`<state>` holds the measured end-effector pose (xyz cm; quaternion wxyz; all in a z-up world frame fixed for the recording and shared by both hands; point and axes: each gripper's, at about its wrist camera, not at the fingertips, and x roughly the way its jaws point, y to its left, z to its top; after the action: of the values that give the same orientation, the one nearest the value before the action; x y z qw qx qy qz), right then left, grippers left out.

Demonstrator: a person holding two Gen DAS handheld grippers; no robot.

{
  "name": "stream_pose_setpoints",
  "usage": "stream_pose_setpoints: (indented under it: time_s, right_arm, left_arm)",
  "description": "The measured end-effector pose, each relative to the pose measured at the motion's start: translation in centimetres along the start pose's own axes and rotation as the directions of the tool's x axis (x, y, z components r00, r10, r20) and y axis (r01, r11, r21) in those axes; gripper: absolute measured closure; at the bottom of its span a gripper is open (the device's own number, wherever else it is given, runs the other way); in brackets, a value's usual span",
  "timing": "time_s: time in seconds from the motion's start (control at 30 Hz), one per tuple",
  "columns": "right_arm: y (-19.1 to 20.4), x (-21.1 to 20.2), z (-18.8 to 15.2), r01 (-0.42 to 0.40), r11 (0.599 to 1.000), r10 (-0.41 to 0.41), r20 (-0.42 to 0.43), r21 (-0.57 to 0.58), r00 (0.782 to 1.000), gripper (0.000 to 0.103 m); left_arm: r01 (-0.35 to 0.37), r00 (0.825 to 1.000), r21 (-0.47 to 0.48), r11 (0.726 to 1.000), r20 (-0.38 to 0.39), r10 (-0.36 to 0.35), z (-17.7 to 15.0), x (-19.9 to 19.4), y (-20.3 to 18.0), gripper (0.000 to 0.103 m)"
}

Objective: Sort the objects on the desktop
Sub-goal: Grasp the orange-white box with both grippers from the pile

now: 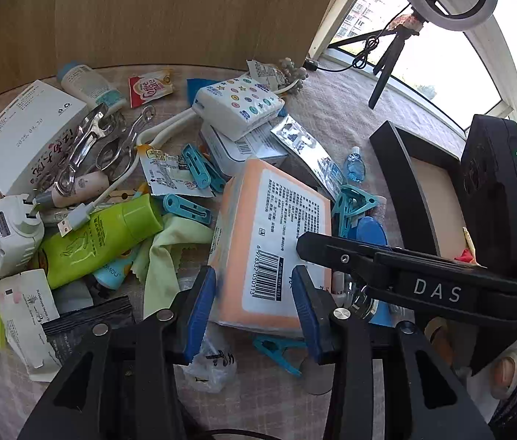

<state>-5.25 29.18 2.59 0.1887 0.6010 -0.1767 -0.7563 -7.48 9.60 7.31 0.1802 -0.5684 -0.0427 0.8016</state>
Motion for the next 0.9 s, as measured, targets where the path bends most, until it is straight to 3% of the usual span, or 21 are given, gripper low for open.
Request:
stream_pose_setpoints:
  time_s: [0.43,0.9]
  right_arm:
    - [0.3,2.0,0.3,-0.035,0.999,0.037,-0.04,0.034,0.999,0.051]
    - [1.4,-1.2,0.5,-0.044,0.999,0.046,0.052,-0.026,0.998,0.052]
  left_arm:
    - [0.04,0.999,-0.005,0.999,-0.029,-0.041,0.1,2.0,0.8,0.063]
    - [0.076,0.996,0.015,0.997,0.052,-0.076,0.6,-1.8,-1.4,0.063]
